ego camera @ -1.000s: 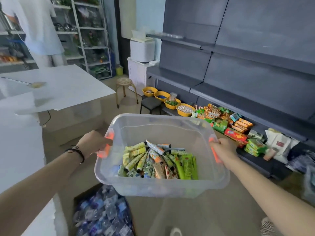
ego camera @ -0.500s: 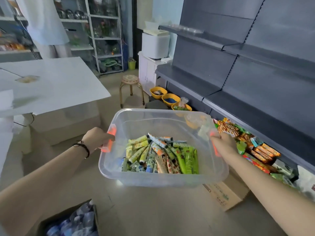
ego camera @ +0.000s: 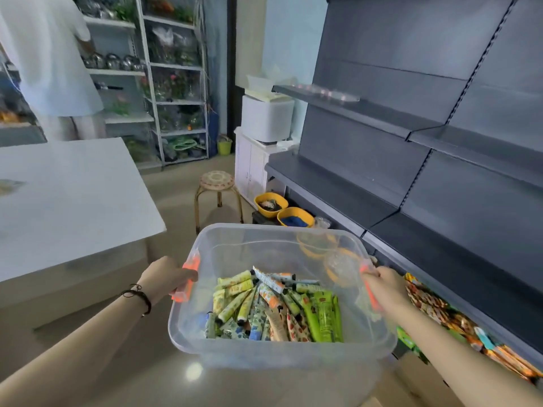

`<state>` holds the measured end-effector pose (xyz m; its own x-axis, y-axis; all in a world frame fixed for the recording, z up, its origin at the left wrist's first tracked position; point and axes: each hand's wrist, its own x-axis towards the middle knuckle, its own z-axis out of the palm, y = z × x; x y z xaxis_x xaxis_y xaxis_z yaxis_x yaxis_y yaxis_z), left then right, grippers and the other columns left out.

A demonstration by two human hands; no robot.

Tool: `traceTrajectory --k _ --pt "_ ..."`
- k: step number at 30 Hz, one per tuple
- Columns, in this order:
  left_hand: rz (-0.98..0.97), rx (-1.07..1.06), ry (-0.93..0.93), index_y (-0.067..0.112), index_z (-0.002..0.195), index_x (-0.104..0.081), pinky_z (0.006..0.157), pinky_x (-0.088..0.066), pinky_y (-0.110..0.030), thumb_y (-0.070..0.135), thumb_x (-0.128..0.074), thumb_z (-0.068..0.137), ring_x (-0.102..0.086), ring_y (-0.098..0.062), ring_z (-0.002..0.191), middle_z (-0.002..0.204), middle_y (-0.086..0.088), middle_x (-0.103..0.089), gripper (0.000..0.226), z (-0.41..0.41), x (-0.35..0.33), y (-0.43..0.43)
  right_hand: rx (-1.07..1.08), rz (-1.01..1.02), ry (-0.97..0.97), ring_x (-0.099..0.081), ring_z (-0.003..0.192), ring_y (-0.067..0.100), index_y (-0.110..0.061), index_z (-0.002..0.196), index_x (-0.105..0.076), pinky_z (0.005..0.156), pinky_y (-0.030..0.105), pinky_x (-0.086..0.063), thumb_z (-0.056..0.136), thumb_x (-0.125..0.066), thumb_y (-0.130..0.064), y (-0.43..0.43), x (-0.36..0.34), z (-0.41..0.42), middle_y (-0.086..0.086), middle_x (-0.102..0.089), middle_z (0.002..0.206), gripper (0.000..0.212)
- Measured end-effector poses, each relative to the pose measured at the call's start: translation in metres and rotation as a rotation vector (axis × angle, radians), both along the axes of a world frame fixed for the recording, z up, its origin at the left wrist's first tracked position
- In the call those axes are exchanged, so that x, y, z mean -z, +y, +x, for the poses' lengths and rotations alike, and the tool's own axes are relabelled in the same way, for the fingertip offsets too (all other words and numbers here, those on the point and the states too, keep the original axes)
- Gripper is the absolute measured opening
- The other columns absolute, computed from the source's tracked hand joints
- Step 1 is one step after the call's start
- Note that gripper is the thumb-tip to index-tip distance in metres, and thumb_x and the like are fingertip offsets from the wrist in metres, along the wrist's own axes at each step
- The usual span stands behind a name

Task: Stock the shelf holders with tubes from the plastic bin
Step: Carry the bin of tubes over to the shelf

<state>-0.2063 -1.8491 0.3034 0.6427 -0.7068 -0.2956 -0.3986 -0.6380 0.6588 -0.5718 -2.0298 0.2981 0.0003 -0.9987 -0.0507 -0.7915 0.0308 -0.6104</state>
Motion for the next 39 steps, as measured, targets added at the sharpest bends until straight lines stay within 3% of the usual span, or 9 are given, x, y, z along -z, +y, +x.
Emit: traceTrajectory --k 4,7,10,13,20,27,32,36,39 --pt "0.011 -0.013 0.000 0.011 0.038 -0.050 0.045 -0.031 -0.020 0.023 -0.071 0.071 -0.045 -0.016 0.040 0.031 0.005 -0.047 0.041 0.045 0.001 -0.082 -0.006 0.009 -0.033 -0.057 0.049 0.028 -0.008 0.062 -0.051 0.053 0.035 -0.049 0.092 -0.047 -0.034 -0.078 0.004 0.046 0.010 -0.053 0.052 0.040" --pt "0.034 -0.002 -0.014 0.010 0.042 -0.052 0.045 -0.030 -0.021 0.023 -0.070 0.073 -0.046 -0.016 0.042 0.032 0.005 -0.047 0.038 0.072 -0.005 -0.139 -0.016 -0.020 -0.055 -0.057 0.050 0.030 -0.011 0.058 -0.044 0.050 0.034 -0.042 0.098 -0.042 -0.036 -0.132 0.006 0.072 0.011 -0.049 0.049 0.047" --pt "0.049 -0.003 -0.043 0.013 0.040 -0.052 0.046 -0.030 -0.020 0.025 -0.071 0.072 -0.048 -0.015 0.042 0.030 0.005 -0.047 0.039 0.096 -0.006 -0.191 -0.028 -0.015 -0.060 -0.053 0.053 0.022 -0.010 0.064 -0.050 0.051 0.029 -0.036 0.099 -0.042 -0.036 -0.181 0.007 0.092 0.009 -0.053 0.057 0.045" --pt "0.065 0.000 -0.039 0.013 0.033 -0.049 0.047 -0.032 -0.020 0.024 -0.071 0.072 -0.048 -0.014 0.039 0.033 0.004 -0.050 0.045 0.118 0.004 -0.239 -0.018 0.001 -0.063 -0.054 0.056 0.023 -0.006 0.067 -0.052 0.056 0.031 -0.042 0.099 -0.041 -0.041 -0.230 0.017 0.113 0.010 -0.057 0.062 0.048" --pt "0.172 -0.037 -0.026 0.014 0.040 -0.053 0.045 -0.032 -0.020 0.025 -0.070 0.073 -0.049 -0.012 0.041 0.031 0.006 -0.049 0.038 0.160 0.036 -0.361 -0.042 0.041 -0.081 -0.050 0.052 0.023 -0.013 0.057 -0.043 0.049 0.031 -0.031 0.099 -0.041 -0.044 -0.358 0.063 0.164 0.005 -0.049 0.054 0.051" --pt "0.271 -0.072 -0.017 0.013 0.050 -0.058 0.047 -0.036 -0.020 0.026 -0.069 0.075 -0.054 -0.013 0.046 0.041 0.005 -0.054 0.030 0.211 0.081 -0.496 -0.107 0.162 0.033 -0.048 0.047 0.019 -0.010 0.060 -0.044 0.043 0.028 -0.027 0.100 -0.036 -0.040 -0.500 0.103 0.222 0.006 -0.050 0.054 0.051" --pt "0.369 -0.027 -0.012 0.008 0.062 -0.066 0.058 -0.048 -0.025 0.027 -0.069 0.072 -0.067 -0.023 0.065 0.058 -0.003 -0.064 0.021 0.241 0.122 -0.560 -0.126 0.262 0.174 -0.058 0.057 0.023 -0.016 0.063 -0.047 0.044 0.024 -0.029 0.098 -0.040 -0.043 -0.575 0.147 0.250 0.001 -0.053 0.058 0.045" --pt "0.397 -0.020 -0.027 0.005 0.070 -0.067 0.048 -0.039 -0.021 0.025 -0.066 0.071 -0.056 -0.019 0.055 0.061 -0.002 -0.060 0.020 0.267 0.147 -0.606 -0.155 0.302 0.286 -0.048 0.052 0.015 -0.010 0.090 -0.060 0.045 0.022 -0.029 0.099 -0.043 -0.040 -0.619 0.173 0.274 0.001 -0.053 0.066 0.036" --pt "0.426 -0.003 -0.022 0.002 0.075 -0.068 0.048 -0.037 -0.020 0.023 -0.063 0.072 -0.053 -0.020 0.055 0.064 -0.003 -0.061 0.022 0.289 0.172 -0.639 -0.155 0.333 0.314 -0.047 0.050 0.013 -0.013 0.085 -0.056 0.044 0.021 -0.027 0.097 -0.049 -0.031 -0.650 0.200 0.293 0.000 -0.051 0.062 0.023"
